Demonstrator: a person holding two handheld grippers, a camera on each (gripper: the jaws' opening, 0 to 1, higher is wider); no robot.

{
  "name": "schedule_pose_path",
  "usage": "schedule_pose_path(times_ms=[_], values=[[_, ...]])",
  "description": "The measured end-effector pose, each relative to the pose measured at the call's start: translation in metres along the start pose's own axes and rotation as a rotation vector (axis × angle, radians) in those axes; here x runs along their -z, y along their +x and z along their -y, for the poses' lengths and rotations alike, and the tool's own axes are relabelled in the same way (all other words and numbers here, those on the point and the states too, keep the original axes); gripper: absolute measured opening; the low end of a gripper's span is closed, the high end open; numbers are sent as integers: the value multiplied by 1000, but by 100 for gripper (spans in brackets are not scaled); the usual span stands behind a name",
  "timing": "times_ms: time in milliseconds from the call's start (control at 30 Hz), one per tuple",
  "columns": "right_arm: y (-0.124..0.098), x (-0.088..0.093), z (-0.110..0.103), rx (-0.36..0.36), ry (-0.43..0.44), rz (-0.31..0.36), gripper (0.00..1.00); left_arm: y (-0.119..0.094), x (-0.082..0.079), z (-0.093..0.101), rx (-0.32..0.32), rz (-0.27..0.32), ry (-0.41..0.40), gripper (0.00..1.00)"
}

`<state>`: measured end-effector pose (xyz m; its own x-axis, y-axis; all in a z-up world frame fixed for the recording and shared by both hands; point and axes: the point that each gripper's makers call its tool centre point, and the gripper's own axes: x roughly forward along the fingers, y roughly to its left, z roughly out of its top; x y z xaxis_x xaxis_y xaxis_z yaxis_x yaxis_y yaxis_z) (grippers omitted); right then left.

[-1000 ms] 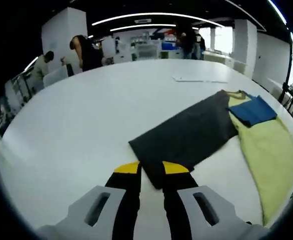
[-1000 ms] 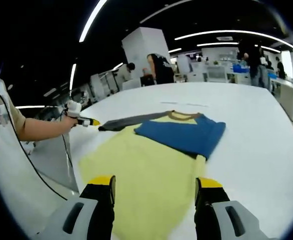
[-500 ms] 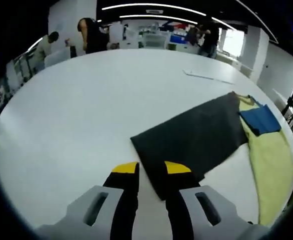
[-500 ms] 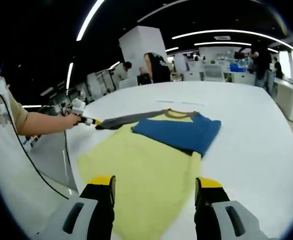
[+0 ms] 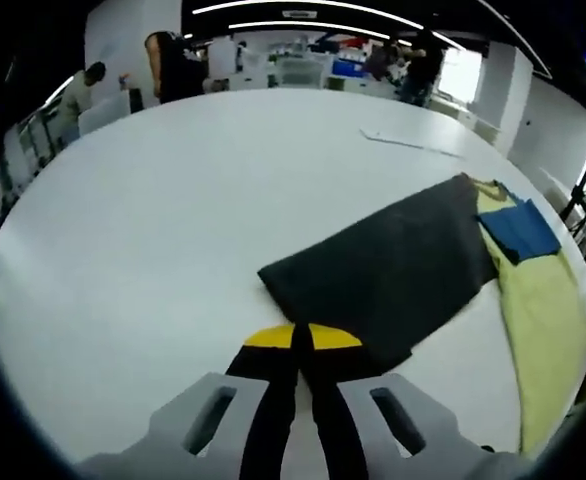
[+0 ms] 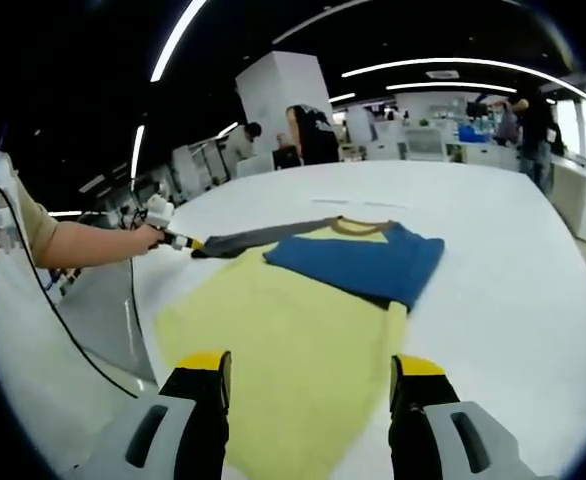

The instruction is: Fold the garment on the visible template until the final outline fits inside the template.

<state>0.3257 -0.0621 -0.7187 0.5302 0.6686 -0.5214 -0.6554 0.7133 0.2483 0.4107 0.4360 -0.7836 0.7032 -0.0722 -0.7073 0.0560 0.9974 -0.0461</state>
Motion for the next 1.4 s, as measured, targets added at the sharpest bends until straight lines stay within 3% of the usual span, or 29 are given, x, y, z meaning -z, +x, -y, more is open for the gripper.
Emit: schedule_pose_path(times_ms=[467,833,1067,1400], values=[[-3,2,-4,12,-29,-10,63,-7,-30,-12,-14,45,20,0],[-8,8,-3,27,-45,-22,63,-17,-49,-2,5,82,38,0],[-9,9,-4,22,-46,-22,64,-22,-66,18,38,106,86,0],[-10,9,-2,18,-43,-17,63,-14,-85,67,128,120,126,0]])
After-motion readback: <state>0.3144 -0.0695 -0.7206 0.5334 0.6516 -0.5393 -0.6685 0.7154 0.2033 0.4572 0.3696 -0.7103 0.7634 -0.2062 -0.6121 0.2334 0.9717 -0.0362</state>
